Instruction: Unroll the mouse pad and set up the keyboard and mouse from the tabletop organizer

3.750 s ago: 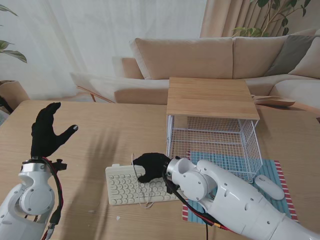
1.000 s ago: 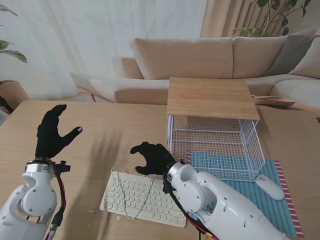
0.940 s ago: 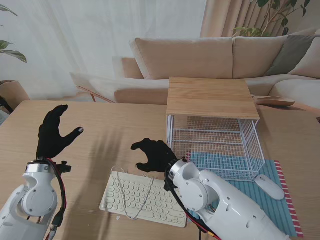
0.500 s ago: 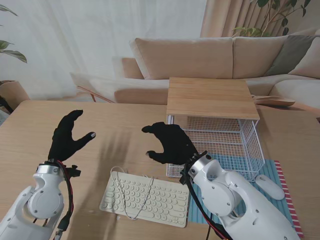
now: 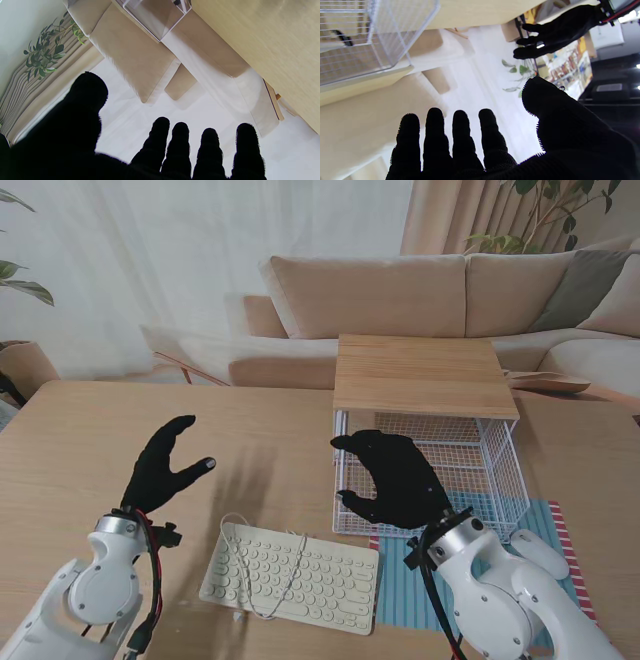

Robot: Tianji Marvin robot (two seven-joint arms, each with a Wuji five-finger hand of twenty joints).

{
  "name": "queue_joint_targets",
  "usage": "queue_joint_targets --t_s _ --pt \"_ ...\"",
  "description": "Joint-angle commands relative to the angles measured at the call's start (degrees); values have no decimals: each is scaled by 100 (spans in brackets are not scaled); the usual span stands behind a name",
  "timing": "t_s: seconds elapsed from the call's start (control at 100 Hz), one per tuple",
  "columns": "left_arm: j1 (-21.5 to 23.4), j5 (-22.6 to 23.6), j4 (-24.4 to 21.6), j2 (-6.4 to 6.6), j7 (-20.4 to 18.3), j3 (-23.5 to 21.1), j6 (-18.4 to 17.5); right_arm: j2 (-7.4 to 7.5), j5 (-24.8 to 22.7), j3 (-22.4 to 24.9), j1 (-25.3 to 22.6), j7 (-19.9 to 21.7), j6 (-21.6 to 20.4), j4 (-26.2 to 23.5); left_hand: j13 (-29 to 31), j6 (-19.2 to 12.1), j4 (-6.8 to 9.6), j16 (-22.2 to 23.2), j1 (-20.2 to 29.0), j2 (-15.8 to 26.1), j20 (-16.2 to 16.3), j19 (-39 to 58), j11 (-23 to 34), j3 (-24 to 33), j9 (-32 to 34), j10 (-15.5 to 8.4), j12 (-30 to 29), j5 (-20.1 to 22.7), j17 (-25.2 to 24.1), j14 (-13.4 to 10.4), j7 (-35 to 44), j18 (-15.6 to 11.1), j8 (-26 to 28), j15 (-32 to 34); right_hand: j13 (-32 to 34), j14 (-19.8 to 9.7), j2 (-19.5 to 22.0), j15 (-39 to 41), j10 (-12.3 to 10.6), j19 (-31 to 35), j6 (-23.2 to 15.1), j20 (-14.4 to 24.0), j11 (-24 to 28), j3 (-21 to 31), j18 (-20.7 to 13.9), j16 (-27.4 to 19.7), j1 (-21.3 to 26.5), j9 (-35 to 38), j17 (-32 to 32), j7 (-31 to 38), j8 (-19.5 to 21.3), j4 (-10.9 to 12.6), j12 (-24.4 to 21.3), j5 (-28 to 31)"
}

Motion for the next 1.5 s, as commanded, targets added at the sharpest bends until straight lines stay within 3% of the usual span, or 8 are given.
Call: queue_joint_targets --t_s 0.0,0.18,0.48,0.67,1.0,1.49 --pt "40 -29 -44 -17 -130 78 35 16 -56 100 -271 8 -19 -80 -31 -4 202 -83 41 196 73 -190 -73 -124 -30 92 -86 8 -43 -24 -137 23 -45 -102 125 34 242 135 6 -17 35 287 86 -153 62 82 -110 83 66 -37 31 282 98 27" --pt "7 -66 -6 -7 -200 184 94 14 -139 563 -950 27 -39 -349 -39 8 210 -79 53 210 87 -203 -79 -155 -29 112 -92 6 -46 -27 -149 20 -49 -122 464 150 246 649 95 575 29 714 437 -196 117 334 -35 508 234 142 319 290 256 476" --pt "13 -114 -2 -3 -249 234 152 84 -426 1214 -1892 590 -225 -779 -35 11 218 -66 60 238 98 -236 -84 -187 -26 112 -96 14 -40 -30 -154 16 -51 -134 582 200 383 741 126 892 24 611 447 -483 125 386 -8 676 188 -100 475 305 278 772" --pt "26 -119 -10 -2 -263 239 181 117 -445 1411 -2168 967 -182 -869 -34 15 220 -60 72 268 106 -246 -87 -202 -29 110 -98 20 -39 -27 -157 15 -52 -138 602 211 457 730 127 902 18 569 392 -550 127 382 35 755 177 -84 546 308 257 935" --pt "66 -402 -85 -18 -349 228 273 202 -512 1384 -2059 1580 96 -649 -17 7 222 -51 88 284 116 -275 -75 -246 -24 128 -93 37 -43 0 -168 20 -57 -108 461 133 588 650 63 792 12 500 348 -749 66 353 100 600 34 -29 800 332 256 901" --pt "79 -789 -137 33 -792 301 467 320 -475 887 -1154 2212 747 311 13 15 222 -83 141 310 193 -302 185 -333 10 211 54 210 -54 18 -205 65 -77 -6 29 -75 709 127 -54 315 -79 439 -1 -945 -91 102 218 84 -144 -427 813 374 99 621"
